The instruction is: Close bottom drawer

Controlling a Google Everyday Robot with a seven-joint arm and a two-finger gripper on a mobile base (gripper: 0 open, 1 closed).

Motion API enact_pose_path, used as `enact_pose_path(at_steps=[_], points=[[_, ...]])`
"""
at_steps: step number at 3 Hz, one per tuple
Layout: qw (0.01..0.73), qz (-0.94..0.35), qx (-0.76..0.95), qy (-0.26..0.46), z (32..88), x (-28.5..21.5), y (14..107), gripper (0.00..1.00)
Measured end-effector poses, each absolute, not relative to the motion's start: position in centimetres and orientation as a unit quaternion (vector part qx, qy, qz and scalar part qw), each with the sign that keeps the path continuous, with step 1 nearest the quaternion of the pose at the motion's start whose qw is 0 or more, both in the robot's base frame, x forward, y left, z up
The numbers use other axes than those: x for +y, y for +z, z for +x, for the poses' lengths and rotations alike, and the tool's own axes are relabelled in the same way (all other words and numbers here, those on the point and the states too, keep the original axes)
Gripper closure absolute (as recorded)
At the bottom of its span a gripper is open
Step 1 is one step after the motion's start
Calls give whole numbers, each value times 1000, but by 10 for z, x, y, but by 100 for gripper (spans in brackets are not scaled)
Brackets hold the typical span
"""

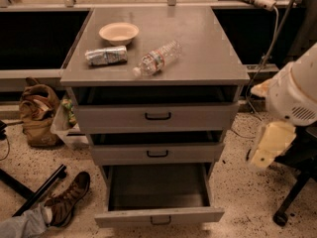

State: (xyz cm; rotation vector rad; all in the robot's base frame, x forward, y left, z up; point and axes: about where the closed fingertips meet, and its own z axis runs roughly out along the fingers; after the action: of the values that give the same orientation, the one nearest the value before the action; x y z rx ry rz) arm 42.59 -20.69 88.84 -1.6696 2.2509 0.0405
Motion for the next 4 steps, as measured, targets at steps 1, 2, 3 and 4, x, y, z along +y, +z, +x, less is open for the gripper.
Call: enact_pose_path(at_steps=[1, 2, 3, 4], points=[[174, -591, 787, 45, 421, -195, 834, 0], [163, -603, 775, 92, 417, -174, 779, 0], [163, -603, 775, 92, 417, -174, 779, 0], [158, -602, 773, 120, 416, -168, 734, 0]])
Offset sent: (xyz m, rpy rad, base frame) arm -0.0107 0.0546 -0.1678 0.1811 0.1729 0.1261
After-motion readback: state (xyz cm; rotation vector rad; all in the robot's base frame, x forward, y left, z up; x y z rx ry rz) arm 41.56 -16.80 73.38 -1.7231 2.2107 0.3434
